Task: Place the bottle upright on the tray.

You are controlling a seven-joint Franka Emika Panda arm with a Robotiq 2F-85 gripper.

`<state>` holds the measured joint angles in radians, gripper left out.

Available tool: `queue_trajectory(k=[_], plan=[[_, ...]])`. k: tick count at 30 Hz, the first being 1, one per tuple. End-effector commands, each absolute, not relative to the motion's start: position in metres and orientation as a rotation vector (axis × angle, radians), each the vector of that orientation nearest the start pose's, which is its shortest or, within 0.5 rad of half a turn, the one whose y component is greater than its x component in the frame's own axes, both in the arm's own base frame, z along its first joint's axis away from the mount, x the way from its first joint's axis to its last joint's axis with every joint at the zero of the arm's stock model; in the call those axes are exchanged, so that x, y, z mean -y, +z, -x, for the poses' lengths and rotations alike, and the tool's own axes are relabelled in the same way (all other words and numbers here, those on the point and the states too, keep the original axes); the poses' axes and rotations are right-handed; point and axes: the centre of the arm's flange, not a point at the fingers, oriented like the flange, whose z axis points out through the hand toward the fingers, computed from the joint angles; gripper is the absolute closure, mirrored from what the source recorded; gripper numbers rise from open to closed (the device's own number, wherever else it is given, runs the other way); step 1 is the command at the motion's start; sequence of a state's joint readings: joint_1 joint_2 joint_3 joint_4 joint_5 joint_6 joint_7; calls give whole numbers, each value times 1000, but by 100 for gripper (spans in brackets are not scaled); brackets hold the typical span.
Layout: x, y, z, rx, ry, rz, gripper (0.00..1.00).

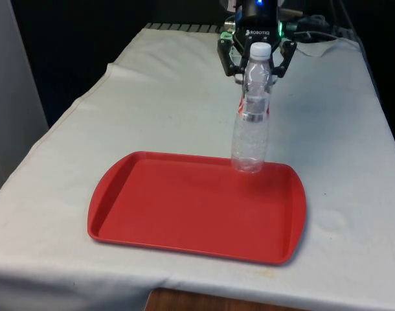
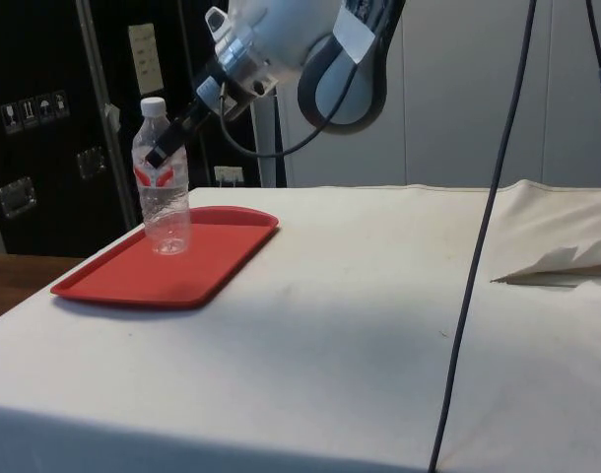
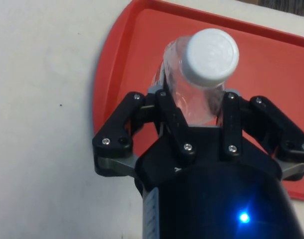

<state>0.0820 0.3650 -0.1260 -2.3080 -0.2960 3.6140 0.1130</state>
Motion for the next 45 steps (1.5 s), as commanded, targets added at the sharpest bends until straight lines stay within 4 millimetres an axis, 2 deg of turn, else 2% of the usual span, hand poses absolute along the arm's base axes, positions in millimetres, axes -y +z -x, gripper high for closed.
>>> queue_trajectory(k=[1, 20, 36, 45], plan=[[-16, 296, -571, 283, -1392, 2796, 66], [17, 280, -576, 212, -1340, 2888, 66], [55, 258, -585, 133, -1316, 2955, 66], [63, 255, -587, 119, -1320, 2971, 66]])
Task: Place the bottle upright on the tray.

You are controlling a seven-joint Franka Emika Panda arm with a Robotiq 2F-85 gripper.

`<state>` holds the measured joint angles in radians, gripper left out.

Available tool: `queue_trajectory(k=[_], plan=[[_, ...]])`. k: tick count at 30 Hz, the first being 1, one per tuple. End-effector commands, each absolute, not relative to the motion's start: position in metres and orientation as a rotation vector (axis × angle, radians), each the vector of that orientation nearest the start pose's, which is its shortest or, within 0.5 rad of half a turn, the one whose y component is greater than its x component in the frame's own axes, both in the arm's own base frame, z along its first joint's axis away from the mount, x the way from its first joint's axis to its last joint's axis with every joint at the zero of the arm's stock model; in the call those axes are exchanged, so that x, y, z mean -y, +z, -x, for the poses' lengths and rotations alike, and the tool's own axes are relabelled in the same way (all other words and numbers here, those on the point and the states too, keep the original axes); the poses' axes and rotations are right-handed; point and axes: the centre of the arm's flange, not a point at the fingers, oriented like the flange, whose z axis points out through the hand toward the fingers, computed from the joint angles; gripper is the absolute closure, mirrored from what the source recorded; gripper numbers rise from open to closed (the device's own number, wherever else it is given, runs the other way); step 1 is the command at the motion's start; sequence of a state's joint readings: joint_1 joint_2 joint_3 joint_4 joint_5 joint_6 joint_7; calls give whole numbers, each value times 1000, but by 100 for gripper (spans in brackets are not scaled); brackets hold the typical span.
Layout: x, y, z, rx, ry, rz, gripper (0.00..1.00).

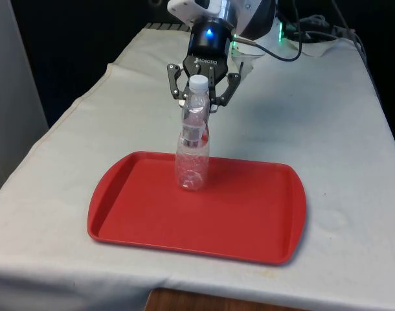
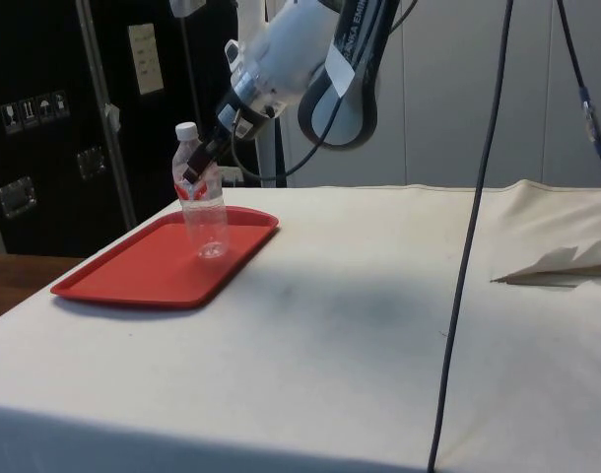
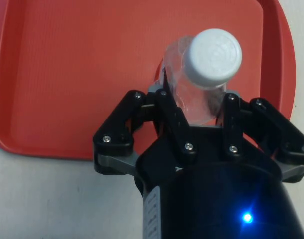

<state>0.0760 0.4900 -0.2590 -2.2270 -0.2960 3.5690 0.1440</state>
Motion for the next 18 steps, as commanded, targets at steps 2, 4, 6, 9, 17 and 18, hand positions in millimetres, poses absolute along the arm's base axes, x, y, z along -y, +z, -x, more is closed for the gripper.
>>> queue_trajectory(k=[2, 4, 6, 9, 17, 18], plan=[[63, 255, -587, 119, -1320, 2972, 66], [63, 255, -587, 121, -1320, 2971, 66], [63, 255, -587, 121, -1320, 2973, 66], [63, 255, -587, 122, -1321, 2973, 66], [64, 252, -586, 123, -1318, 2975, 66], [64, 248, -586, 118, -1317, 2970, 66]])
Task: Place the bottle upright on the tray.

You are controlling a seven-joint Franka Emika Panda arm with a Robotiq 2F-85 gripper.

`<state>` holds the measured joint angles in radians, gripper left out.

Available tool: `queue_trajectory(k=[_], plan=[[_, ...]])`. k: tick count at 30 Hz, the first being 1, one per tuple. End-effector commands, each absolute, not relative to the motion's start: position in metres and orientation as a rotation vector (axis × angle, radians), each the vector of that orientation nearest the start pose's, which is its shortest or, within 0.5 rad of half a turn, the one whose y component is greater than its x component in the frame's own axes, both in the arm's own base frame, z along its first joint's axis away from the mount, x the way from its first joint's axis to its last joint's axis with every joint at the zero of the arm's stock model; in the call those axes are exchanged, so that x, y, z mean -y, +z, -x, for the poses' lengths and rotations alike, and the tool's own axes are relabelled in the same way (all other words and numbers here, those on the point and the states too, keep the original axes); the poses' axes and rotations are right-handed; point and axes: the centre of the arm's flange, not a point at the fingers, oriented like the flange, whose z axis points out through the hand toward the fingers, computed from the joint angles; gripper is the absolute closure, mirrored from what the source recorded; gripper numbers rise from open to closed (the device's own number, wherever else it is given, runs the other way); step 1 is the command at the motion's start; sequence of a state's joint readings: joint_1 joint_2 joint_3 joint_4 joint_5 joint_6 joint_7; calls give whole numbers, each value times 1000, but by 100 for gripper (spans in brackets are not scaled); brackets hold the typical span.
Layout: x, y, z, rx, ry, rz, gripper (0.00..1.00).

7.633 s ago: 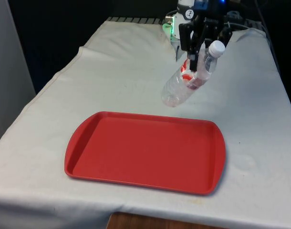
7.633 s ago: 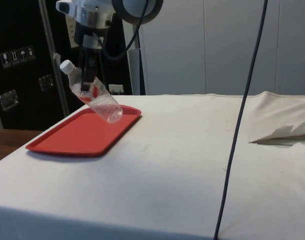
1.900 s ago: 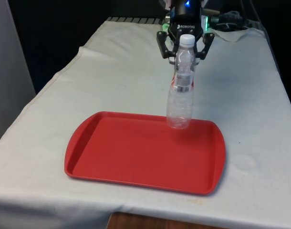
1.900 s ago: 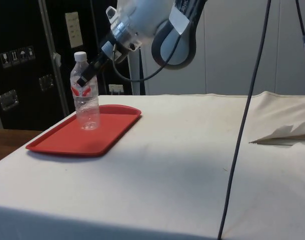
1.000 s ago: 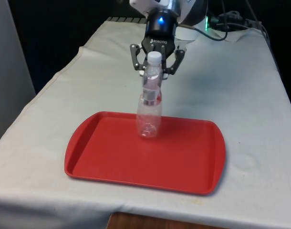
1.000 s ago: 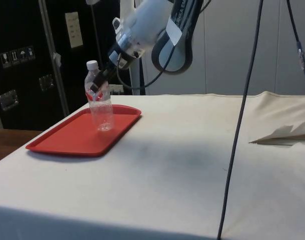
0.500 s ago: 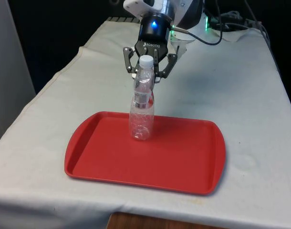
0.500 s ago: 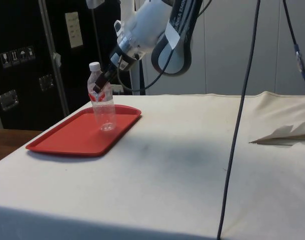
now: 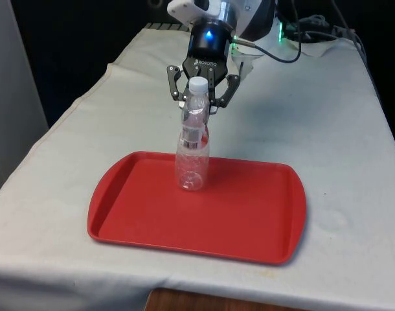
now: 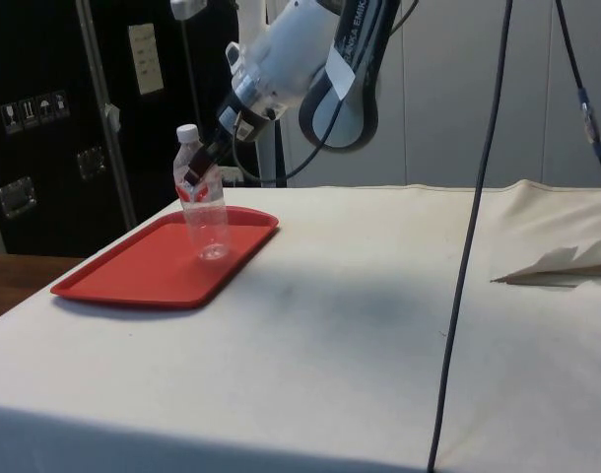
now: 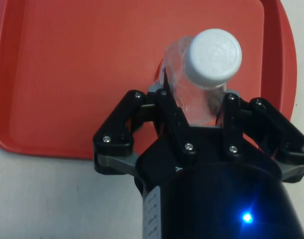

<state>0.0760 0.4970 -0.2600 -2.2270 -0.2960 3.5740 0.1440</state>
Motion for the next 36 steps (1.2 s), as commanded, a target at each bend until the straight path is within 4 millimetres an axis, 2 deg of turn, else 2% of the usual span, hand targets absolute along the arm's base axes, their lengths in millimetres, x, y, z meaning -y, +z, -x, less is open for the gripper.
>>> queue_trajectory(k=[1, 29, 32, 36], plan=[[64, 246, -586, 118, -1317, 2970, 66], [64, 252, -586, 122, -1325, 2971, 66], [64, 252, -586, 122, -1325, 2971, 62], [64, 253, -586, 124, -1325, 2971, 45]])
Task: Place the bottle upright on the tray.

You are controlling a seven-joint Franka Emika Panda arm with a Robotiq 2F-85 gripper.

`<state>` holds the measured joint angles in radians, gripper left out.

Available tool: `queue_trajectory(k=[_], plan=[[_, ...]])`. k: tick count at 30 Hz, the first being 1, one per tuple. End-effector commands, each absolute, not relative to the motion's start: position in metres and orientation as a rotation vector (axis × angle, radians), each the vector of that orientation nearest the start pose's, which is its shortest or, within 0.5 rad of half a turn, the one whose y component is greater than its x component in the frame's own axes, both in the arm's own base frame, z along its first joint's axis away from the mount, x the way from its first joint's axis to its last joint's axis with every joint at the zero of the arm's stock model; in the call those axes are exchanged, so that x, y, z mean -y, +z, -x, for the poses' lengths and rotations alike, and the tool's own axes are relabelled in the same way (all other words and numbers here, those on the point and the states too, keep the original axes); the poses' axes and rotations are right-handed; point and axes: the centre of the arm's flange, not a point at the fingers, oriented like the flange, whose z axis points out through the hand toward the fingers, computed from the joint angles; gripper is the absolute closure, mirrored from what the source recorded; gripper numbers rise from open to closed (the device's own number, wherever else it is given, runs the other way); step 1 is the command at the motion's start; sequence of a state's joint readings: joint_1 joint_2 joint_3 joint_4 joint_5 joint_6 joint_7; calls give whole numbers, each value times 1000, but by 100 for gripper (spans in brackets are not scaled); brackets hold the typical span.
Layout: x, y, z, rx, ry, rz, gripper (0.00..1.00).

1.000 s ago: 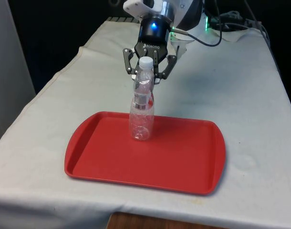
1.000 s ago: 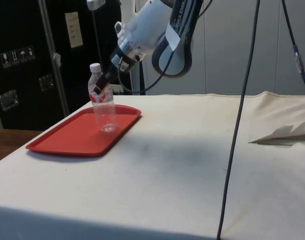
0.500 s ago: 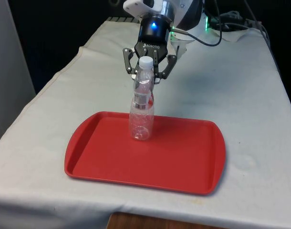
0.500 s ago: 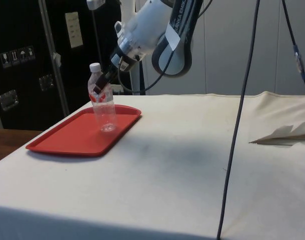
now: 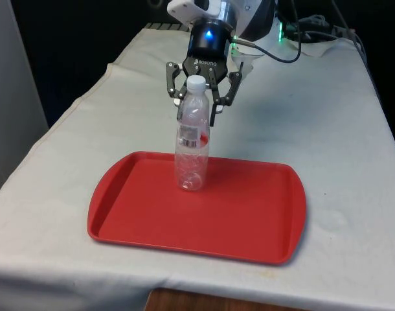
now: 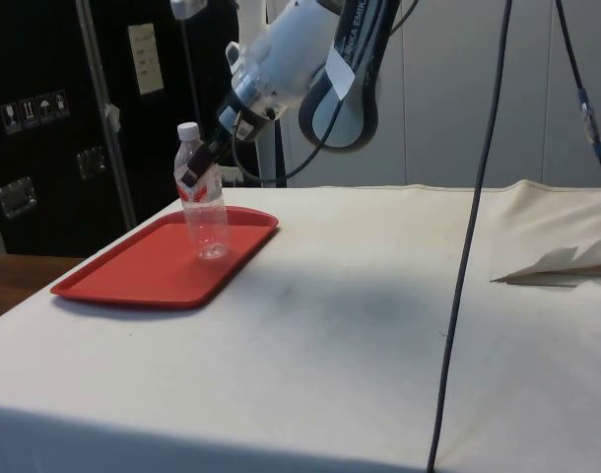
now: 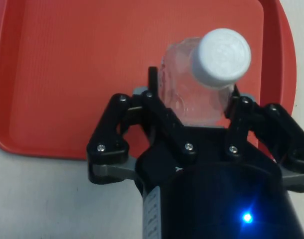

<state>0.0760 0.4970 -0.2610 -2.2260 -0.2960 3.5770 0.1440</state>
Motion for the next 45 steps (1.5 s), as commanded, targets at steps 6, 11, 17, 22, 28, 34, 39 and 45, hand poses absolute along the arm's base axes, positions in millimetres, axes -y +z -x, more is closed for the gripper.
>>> queue_trajectory(k=[6, 11, 17, 22, 28, 34, 39, 45], plan=[[64, 252, -586, 124, -1323, 2972, 13], [64, 252, -586, 124, -1323, 2972, 0], [64, 252, -586, 123, -1324, 2972, 0], [64, 252, -586, 124, -1322, 2973, 0], [63, 252, -581, 127, -1326, 2970, 0], [60, 252, -574, 135, -1341, 2960, 0], [58, 252, -566, 150, -1363, 2946, 0], [54, 252, -555, 170, -1389, 2926, 0]])
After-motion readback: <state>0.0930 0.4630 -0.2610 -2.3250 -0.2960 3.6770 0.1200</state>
